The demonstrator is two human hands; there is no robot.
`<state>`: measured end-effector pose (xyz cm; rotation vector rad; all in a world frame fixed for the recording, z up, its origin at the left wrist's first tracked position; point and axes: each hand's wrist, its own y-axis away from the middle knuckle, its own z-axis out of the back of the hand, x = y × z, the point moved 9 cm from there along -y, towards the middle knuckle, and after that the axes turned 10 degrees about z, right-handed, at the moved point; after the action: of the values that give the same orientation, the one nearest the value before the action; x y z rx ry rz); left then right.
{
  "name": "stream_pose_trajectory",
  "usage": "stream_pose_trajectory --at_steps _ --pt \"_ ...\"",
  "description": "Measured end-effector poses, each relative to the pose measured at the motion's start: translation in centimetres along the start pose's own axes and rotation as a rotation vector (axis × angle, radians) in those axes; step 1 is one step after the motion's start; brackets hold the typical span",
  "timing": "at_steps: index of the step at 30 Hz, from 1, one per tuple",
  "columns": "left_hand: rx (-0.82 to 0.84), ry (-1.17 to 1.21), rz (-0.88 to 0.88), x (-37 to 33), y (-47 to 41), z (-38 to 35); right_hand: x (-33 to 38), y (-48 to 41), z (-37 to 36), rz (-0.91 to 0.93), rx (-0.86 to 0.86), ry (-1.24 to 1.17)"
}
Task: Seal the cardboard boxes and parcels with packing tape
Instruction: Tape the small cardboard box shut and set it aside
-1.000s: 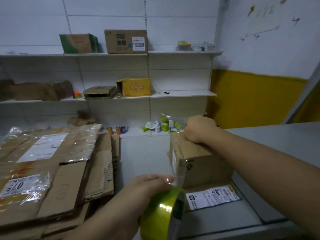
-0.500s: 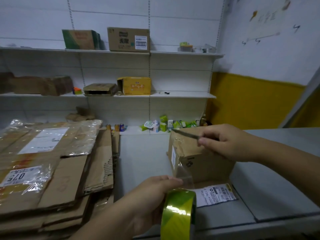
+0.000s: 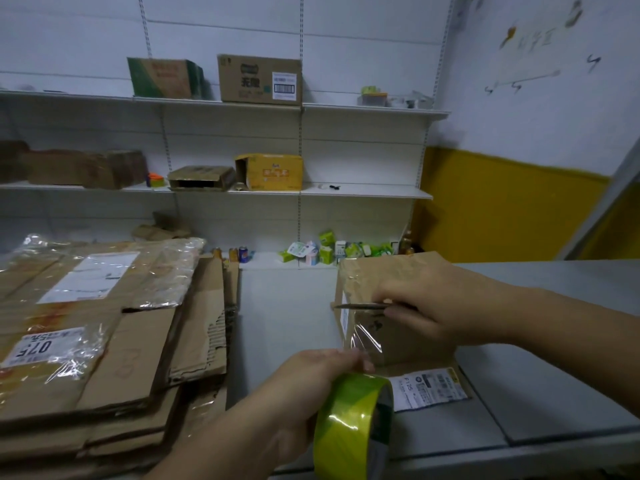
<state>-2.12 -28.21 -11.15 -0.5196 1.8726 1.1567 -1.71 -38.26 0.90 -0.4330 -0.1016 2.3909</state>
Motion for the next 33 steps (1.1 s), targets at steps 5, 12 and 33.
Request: stream_pose_trajectory --at_steps 5,12,33 --pt "-0.020 0.020 -0.033 0.1 -0.1 -0.1 0.2 0.3 -1.4 0.067 0.092 0.008" --pt "-0.043 0.023 -0.008 0.4 -0.4 -0.1 0.6 0.3 -1.5 0.029 0.239 0.004" --pt "-0.059 0.042 0.014 0.2 -0.4 1.0 0.0 3.1 -4.0 0.152 0.038 0.066"
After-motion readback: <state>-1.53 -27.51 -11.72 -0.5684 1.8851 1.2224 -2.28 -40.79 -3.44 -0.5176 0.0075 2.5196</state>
